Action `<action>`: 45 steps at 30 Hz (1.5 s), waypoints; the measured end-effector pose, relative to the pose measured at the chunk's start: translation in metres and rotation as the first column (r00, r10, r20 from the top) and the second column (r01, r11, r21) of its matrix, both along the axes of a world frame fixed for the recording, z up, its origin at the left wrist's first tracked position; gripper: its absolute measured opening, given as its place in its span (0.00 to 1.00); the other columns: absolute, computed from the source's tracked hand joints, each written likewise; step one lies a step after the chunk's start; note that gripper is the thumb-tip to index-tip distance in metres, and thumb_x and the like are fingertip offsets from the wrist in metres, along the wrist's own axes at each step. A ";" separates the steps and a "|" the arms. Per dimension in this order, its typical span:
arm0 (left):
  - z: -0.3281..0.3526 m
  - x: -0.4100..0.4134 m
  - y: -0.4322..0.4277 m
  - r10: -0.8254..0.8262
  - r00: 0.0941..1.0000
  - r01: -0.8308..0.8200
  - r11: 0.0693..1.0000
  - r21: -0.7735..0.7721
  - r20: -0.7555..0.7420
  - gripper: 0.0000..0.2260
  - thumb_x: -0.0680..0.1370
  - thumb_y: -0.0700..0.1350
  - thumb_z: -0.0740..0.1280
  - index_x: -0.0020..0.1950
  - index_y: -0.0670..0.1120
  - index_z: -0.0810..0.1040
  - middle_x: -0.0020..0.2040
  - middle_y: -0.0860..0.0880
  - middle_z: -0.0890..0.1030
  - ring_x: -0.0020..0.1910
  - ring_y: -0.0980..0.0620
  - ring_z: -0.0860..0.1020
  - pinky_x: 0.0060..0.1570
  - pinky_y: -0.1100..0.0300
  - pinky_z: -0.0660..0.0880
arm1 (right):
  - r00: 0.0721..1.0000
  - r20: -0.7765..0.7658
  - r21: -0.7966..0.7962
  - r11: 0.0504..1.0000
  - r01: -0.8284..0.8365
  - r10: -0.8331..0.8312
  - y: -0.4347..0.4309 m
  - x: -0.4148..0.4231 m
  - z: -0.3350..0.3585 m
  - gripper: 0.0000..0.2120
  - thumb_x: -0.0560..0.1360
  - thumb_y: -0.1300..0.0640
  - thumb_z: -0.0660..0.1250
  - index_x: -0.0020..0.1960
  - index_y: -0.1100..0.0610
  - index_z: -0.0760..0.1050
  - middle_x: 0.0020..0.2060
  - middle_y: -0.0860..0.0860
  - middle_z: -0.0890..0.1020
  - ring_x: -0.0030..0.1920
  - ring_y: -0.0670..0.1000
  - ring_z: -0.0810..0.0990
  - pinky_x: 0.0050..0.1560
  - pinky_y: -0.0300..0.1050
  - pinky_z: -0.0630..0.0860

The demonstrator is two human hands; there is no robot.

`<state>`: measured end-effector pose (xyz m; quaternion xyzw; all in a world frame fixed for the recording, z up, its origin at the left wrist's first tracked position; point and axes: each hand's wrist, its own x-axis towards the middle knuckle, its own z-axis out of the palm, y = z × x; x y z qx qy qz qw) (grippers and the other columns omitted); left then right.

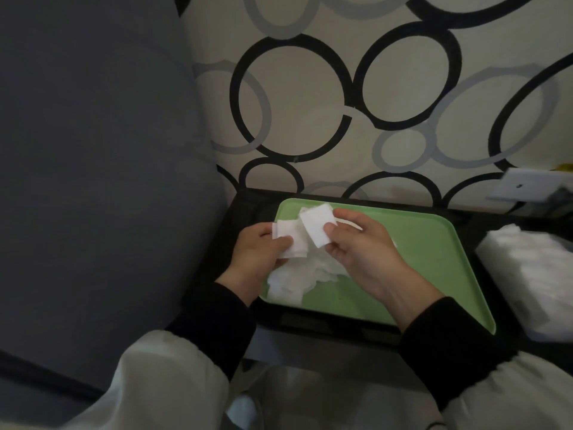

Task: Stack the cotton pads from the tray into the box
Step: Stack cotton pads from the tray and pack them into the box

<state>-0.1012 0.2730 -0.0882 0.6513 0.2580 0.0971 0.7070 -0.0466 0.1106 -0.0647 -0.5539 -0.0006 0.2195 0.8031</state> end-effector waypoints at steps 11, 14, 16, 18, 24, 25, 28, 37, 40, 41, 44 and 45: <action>0.010 0.005 -0.025 -0.084 0.993 0.098 0.977 -0.190 0.078 0.09 0.76 0.39 0.73 0.55 0.45 0.81 0.52 0.43 0.85 0.51 0.48 0.85 0.43 0.60 0.81 | 1.000 0.017 -0.236 0.971 -0.020 0.025 -0.004 -0.001 -0.004 0.03 0.72 0.56 0.75 0.45 0.52 0.82 0.37 0.51 0.81 0.38 0.49 0.74 0.40 0.45 0.67; 0.012 0.006 -0.028 -0.111 0.988 0.132 0.968 -0.216 0.107 0.08 0.77 0.38 0.71 0.55 0.45 0.82 0.53 0.43 0.86 0.51 0.47 0.85 0.44 0.60 0.81 | 0.998 0.062 -0.266 0.964 0.025 -0.009 -0.003 -0.002 -0.005 0.03 0.73 0.56 0.75 0.45 0.53 0.82 0.38 0.48 0.80 0.37 0.48 0.74 0.39 0.41 0.69; 0.014 0.005 -0.029 -0.137 0.983 0.162 0.961 -0.222 0.125 0.09 0.78 0.38 0.70 0.57 0.44 0.82 0.52 0.44 0.86 0.51 0.47 0.85 0.45 0.59 0.81 | 0.994 0.110 -0.285 0.957 0.059 -0.028 -0.001 -0.003 -0.006 0.03 0.74 0.56 0.74 0.45 0.53 0.81 0.38 0.48 0.79 0.36 0.47 0.74 0.38 0.39 0.70; 0.014 0.005 -0.029 -0.159 0.978 0.186 0.957 -0.223 0.133 0.08 0.79 0.38 0.68 0.57 0.44 0.82 0.51 0.44 0.86 0.50 0.47 0.85 0.45 0.59 0.81 | 0.984 0.174 -0.307 0.947 0.092 -0.040 0.002 -0.004 -0.007 0.02 0.75 0.57 0.73 0.45 0.54 0.79 0.37 0.48 0.79 0.36 0.46 0.75 0.35 0.36 0.70; 0.020 0.006 -0.026 -0.121 0.987 0.150 0.940 -0.308 0.110 0.12 0.82 0.48 0.64 0.58 0.44 0.82 0.51 0.43 0.86 0.51 0.46 0.85 0.50 0.52 0.81 | 0.944 0.322 -0.380 0.905 0.193 -0.066 0.010 -0.006 -0.013 0.06 0.75 0.56 0.73 0.47 0.57 0.78 0.39 0.50 0.79 0.38 0.47 0.77 0.34 0.31 0.72; 0.019 0.006 -0.024 -0.139 0.983 0.167 0.947 -0.273 0.118 0.11 0.81 0.47 0.66 0.58 0.43 0.82 0.52 0.43 0.86 0.52 0.45 0.85 0.51 0.52 0.81 | 0.943 0.328 -0.405 0.892 0.200 -0.062 0.012 -0.006 -0.015 0.08 0.74 0.54 0.73 0.48 0.58 0.77 0.39 0.51 0.79 0.38 0.47 0.77 0.36 0.34 0.72; 0.013 0.006 -0.016 -0.119 0.987 0.130 0.985 -0.109 0.109 0.07 0.78 0.39 0.70 0.56 0.43 0.83 0.51 0.43 0.86 0.51 0.45 0.85 0.51 0.51 0.82 | 0.939 0.341 -0.485 0.848 0.214 -0.041 0.016 -0.006 -0.019 0.11 0.76 0.50 0.71 0.47 0.58 0.77 0.38 0.51 0.80 0.38 0.50 0.78 0.42 0.45 0.76; 0.006 0.000 0.028 0.164 0.983 -0.162 0.986 -0.036 0.083 0.06 0.79 0.37 0.68 0.53 0.44 0.82 0.48 0.45 0.85 0.46 0.50 0.84 0.40 0.59 0.80 | 0.648 0.498 -0.843 0.497 0.205 0.577 0.021 -0.012 -0.046 0.13 0.75 0.52 0.70 0.59 0.49 0.77 0.52 0.47 0.78 0.50 0.48 0.77 0.53 0.46 0.76; 0.008 -0.002 0.030 0.140 0.986 -0.140 0.990 -0.011 0.090 0.07 0.79 0.37 0.68 0.55 0.43 0.81 0.47 0.47 0.84 0.44 0.53 0.83 0.37 0.63 0.79 | 0.636 0.458 -0.883 0.398 0.247 0.621 0.028 -0.015 -0.052 0.19 0.74 0.44 0.69 0.64 0.48 0.75 0.55 0.47 0.79 0.54 0.50 0.77 0.55 0.48 0.75; 0.008 -0.003 0.030 0.127 0.988 -0.128 0.992 0.001 0.088 0.07 0.79 0.37 0.67 0.56 0.43 0.81 0.46 0.48 0.84 0.44 0.54 0.83 0.36 0.64 0.79 | 0.637 0.460 -0.884 0.386 0.263 0.619 0.030 -0.015 -0.053 0.21 0.74 0.42 0.69 0.65 0.48 0.75 0.56 0.47 0.80 0.55 0.51 0.77 0.55 0.48 0.75; 0.006 -0.003 0.030 0.096 0.993 -0.099 0.994 0.049 0.067 0.09 0.79 0.37 0.68 0.59 0.42 0.80 0.48 0.48 0.84 0.45 0.54 0.83 0.35 0.64 0.78 | 0.654 0.453 -0.889 0.358 0.285 0.605 0.036 -0.017 -0.055 0.25 0.73 0.40 0.69 0.66 0.48 0.73 0.56 0.47 0.78 0.56 0.52 0.77 0.55 0.49 0.75; 0.005 -0.002 0.030 0.087 0.995 -0.090 0.994 0.064 0.057 0.10 0.79 0.38 0.68 0.60 0.43 0.80 0.49 0.48 0.84 0.46 0.53 0.83 0.36 0.64 0.79 | 0.658 0.436 -0.899 0.337 0.281 0.614 0.038 -0.017 -0.055 0.25 0.73 0.40 0.69 0.67 0.48 0.73 0.56 0.48 0.77 0.56 0.53 0.77 0.55 0.50 0.75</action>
